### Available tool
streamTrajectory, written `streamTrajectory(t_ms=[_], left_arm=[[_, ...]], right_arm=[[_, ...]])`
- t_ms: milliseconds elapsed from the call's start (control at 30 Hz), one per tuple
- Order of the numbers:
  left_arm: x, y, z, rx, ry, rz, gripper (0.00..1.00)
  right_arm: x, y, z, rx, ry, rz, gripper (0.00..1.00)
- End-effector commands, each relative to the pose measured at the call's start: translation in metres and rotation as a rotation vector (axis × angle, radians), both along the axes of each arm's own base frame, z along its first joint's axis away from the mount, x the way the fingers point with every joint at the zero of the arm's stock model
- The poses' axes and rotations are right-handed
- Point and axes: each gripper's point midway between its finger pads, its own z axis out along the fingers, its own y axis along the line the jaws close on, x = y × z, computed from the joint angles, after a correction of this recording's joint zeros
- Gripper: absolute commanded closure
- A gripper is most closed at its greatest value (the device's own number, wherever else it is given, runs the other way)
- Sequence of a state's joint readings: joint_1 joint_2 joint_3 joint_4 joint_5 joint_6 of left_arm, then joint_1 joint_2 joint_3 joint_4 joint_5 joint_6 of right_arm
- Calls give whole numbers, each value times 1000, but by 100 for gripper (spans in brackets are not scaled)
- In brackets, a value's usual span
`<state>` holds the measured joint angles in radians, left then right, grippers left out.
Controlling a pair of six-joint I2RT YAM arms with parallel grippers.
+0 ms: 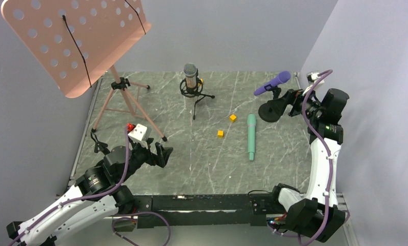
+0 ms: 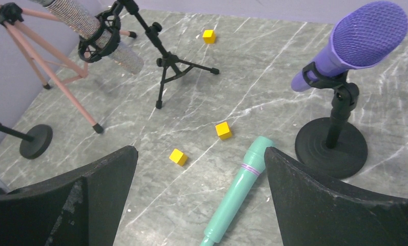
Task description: Attach the microphones to the stand
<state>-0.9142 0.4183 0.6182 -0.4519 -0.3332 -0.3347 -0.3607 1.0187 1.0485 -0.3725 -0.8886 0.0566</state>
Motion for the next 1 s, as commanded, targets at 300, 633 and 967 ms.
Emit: streamTrajectory(t_ms=[300, 633, 967], left_arm=[[-1, -2, 23, -51, -42, -13, 1], [-3, 10, 25, -74, -10, 42, 1], [-1, 24, 69, -258, 66, 185, 1]], right_arm=[[-29, 36, 10, 135, 2, 219, 0], [-18, 30, 10, 241, 123, 132, 0], [-18, 26, 3, 218, 132, 89, 0]])
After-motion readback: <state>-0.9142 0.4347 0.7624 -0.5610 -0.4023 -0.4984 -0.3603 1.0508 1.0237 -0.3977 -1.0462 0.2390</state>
